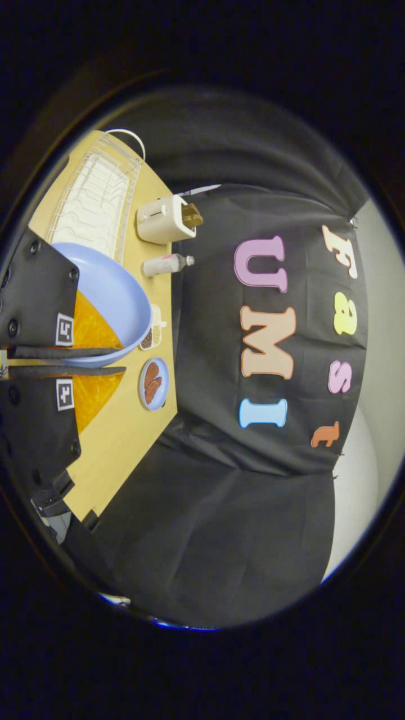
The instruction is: Take the plate from the dish rack, then take the spoon from the basket and place it into the plate.
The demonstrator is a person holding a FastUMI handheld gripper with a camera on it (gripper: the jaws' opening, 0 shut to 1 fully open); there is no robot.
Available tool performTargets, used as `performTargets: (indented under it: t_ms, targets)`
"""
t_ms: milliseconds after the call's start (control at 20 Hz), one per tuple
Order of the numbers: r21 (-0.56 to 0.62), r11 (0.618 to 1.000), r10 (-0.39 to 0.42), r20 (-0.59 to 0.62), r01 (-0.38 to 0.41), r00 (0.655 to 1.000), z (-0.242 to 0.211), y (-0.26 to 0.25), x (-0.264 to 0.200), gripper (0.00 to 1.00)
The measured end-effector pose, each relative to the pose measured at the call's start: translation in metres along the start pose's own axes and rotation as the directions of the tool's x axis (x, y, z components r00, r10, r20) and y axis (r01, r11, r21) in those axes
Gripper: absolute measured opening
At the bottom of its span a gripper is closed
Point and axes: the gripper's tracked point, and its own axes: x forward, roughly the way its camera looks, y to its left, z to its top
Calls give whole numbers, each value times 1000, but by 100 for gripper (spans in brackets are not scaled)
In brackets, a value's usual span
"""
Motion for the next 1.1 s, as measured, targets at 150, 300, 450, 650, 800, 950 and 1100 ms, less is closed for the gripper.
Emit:
performTargets:
  t_ms: [150, 300, 450, 650, 800, 950, 1100]
  targets:
    - [44, 999, 5, 10, -5, 1000, -4, -18, -3, 7]
    - [79, 997, -3, -22, 5, 1000, -20, -36, -4, 7]
    - [100, 995, -7, -52, 12, 999, -39, -51, -8, 7]
    - [162, 987, 19, -90, -5, 996, -69, -59, -12, 7]
    - [218, 976, 45, -134, -15, 990, -96, -63, -12, 7]
    - [265, 964, 52, -168, -6, 984, -120, -71, -6, 7]
    - [301, 954, 49, -206, 15, 977, -143, -81, 2, 7]
